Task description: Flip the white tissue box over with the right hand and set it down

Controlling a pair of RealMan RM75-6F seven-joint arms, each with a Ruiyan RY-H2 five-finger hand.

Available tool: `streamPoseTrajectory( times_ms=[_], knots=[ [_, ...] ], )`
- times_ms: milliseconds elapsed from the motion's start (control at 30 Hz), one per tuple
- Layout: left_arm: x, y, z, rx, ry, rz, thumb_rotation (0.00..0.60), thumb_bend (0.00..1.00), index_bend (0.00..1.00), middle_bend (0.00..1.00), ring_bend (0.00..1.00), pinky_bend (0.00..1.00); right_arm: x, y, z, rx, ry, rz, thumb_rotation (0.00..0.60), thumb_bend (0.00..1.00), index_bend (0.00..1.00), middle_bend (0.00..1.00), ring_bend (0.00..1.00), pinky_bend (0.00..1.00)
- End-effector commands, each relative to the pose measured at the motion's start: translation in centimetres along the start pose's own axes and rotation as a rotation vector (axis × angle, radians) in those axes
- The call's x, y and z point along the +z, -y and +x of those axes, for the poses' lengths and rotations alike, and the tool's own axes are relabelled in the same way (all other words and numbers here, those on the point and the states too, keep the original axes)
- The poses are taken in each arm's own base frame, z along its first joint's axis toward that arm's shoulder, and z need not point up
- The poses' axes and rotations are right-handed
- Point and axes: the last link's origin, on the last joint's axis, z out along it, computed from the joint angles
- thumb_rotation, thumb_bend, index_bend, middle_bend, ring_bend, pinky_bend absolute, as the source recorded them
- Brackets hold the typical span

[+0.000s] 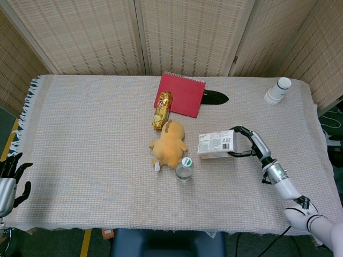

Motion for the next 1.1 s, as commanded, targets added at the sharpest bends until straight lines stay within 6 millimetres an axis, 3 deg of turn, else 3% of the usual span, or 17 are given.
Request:
streamPoseTrajectory(
  times_ms=[33, 600, 1100],
  knots=[
    [0.0, 0.0, 0.0, 0.001, 0.002, 0.001, 0.600, 0.51, 0.25, 0.00, 0.00, 0.10, 0.0, -0.2, -0.2, -0.014, -0.002, 0.003, 0.600, 0.06, 0.51, 0.48, 0.43, 0.00],
    [0.2, 0.2, -0.3, 0.005, 0.013, 0.010, 0.600, 0.51, 0.25, 0.00, 0.00, 0.10, -0.3, -2.7, -0.9, -0.155, 0.002, -0.046, 0.600, 0.08, 0.51, 0.48, 0.43, 0.00],
    [0.1, -0.2, -0.5, 0.008, 0.020, -0.005, 0.600, 0.51, 0.25, 0.00, 0.00, 0.10, -1.3, -4.1, 0.8, -0.395, 0.079, -0.219, 0.600, 0.08, 0.51, 0.48, 0.43, 0.00]
  ],
)
